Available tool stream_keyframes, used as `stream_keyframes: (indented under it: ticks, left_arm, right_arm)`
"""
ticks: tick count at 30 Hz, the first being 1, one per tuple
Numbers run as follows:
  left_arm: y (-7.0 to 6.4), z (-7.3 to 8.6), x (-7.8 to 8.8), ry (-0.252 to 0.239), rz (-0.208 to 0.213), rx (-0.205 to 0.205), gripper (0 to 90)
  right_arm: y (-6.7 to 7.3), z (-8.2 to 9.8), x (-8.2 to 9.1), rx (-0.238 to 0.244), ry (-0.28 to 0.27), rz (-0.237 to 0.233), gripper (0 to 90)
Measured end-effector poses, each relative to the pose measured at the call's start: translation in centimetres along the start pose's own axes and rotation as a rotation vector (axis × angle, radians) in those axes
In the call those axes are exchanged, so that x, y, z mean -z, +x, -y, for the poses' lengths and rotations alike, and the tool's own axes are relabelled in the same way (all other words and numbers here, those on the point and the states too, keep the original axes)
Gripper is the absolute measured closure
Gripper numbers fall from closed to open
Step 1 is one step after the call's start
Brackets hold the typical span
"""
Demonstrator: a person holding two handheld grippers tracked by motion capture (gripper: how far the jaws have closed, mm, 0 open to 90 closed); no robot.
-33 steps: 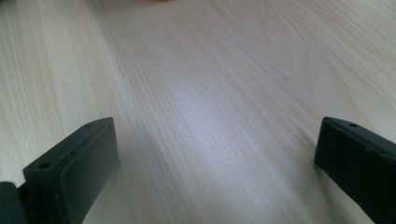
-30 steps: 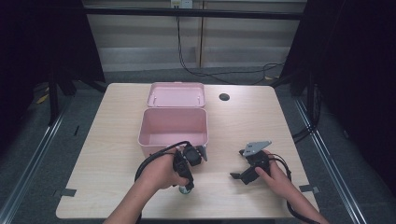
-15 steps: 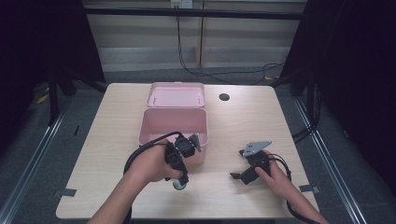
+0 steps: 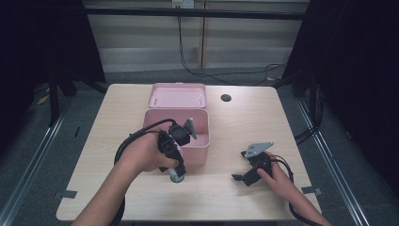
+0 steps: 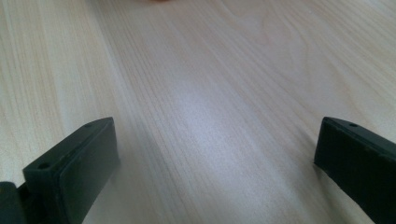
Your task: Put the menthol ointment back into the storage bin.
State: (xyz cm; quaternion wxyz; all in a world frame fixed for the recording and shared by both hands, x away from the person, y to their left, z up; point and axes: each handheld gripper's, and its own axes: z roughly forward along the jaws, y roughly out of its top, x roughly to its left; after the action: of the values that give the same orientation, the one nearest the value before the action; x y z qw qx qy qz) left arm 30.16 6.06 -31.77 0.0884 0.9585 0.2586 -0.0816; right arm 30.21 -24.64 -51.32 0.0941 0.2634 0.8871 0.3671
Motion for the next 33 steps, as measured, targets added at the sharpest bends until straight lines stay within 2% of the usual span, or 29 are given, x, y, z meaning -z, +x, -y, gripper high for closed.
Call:
stream_keyframes:
  ticks: [9,19,27,28,33]
  left_arm:
    - [1.3,0.0,1.6,-0.009,-0.006,0.060,50.4]
    - [2.6,-0.3,3.5,-0.032,-0.022,0.095,50.4]
    - [3.9,-0.8,4.3,-0.040,-0.033,0.124,50.4]
    - [4.0,-0.8,4.4,-0.051,-0.036,0.141,50.4]
    - [5.1,-1.1,4.7,-0.065,-0.045,0.156,50.5]
  right_arm:
    - [0.0,0.0,0.0,0.001,0.000,0.000,0.0]
    - [0.0,0.0,0.0,-0.001,0.001,0.000,0.0]
    - [0.0,0.0,0.0,-0.002,0.001,0.000,0.0]
    - [0.0,0.0,0.0,-0.002,0.001,0.000,0.0]
    - [0.0,0.0,0.0,-0.002,0.001,0.000,0.0]
